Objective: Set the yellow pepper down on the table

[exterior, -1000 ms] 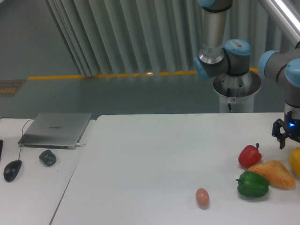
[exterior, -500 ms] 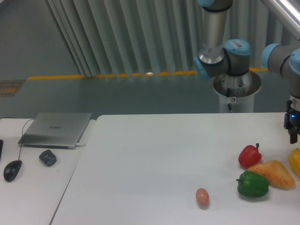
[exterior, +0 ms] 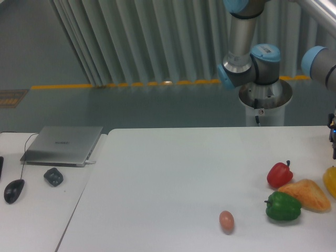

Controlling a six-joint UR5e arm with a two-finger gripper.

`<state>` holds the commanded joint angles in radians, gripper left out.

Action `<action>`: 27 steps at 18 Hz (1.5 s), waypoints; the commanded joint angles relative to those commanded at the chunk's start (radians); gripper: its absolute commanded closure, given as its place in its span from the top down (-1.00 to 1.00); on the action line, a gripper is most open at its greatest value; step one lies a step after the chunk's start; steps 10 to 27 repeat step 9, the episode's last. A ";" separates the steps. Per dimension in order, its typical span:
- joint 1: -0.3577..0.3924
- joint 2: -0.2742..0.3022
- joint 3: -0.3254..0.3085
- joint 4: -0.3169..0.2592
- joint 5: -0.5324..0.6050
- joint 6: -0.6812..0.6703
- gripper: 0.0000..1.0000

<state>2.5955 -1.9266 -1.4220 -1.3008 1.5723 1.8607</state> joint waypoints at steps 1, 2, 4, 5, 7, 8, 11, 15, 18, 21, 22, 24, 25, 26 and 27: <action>0.000 -0.002 -0.002 0.000 0.000 0.000 1.00; 0.000 -0.002 -0.002 0.000 0.000 0.000 1.00; 0.002 -0.002 -0.002 0.000 0.000 0.000 1.00; 0.002 -0.002 -0.002 0.000 0.000 0.000 1.00; 0.008 0.000 -0.003 0.000 0.000 0.000 1.00; 0.008 0.000 -0.003 0.000 0.000 0.000 1.00; 0.008 0.000 -0.005 0.000 -0.003 0.000 1.00; 0.008 0.000 -0.005 0.000 -0.003 0.000 1.00; 0.008 0.000 -0.005 0.000 -0.003 0.000 1.00; 0.008 0.000 -0.005 0.000 -0.003 0.000 1.00; 0.008 0.000 -0.005 0.000 -0.003 0.000 1.00; 0.008 0.000 -0.005 0.000 -0.003 0.000 1.00; 0.008 0.000 -0.005 0.000 -0.003 0.000 1.00; 0.008 0.000 -0.005 0.000 -0.003 0.000 1.00; 0.008 0.000 -0.005 0.000 -0.003 0.000 1.00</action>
